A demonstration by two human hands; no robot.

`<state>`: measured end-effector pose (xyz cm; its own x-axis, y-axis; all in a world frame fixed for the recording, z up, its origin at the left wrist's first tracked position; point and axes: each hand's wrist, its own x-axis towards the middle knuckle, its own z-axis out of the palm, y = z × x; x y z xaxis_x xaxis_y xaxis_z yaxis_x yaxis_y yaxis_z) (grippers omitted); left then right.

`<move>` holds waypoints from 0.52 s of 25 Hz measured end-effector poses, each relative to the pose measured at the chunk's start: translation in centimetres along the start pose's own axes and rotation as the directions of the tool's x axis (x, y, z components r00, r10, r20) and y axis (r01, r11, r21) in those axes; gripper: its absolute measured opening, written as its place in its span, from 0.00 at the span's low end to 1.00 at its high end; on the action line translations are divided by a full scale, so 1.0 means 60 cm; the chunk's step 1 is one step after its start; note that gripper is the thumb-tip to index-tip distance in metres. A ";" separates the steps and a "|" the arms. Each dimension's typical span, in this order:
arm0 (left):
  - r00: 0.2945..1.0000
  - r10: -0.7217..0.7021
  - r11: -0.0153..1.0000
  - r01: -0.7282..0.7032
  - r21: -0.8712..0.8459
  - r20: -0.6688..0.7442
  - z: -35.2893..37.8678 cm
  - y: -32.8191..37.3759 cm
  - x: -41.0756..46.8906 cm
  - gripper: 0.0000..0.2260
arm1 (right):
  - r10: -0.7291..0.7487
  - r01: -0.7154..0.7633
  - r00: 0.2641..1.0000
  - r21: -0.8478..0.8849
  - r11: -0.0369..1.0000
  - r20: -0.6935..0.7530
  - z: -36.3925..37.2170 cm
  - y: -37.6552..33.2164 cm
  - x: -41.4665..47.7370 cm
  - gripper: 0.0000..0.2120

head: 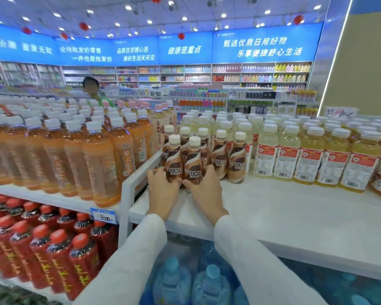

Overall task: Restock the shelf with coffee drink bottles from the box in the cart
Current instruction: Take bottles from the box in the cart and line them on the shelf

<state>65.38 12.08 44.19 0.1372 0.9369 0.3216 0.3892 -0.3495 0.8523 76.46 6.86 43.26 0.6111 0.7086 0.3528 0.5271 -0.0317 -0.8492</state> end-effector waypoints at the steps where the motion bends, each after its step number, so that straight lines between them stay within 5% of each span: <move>1: 1.000 -0.007 0.999 0.008 0.041 -0.026 0.002 -0.008 0.016 0.17 | 0.001 -0.001 1.000 0.007 1.000 -0.001 0.017 -0.005 0.009 0.27; 13: 0.986 -0.032 0.989 0.054 0.135 -0.162 0.015 -0.021 0.059 0.19 | -0.018 0.016 0.998 -0.023 1.000 -0.063 0.094 -0.005 0.057 0.26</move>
<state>66.21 15.84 43.87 -0.0244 0.9340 0.3565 0.5154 -0.2938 0.8050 75.06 13.25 42.50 0.6378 0.6629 0.3921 0.5503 -0.0360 -0.8342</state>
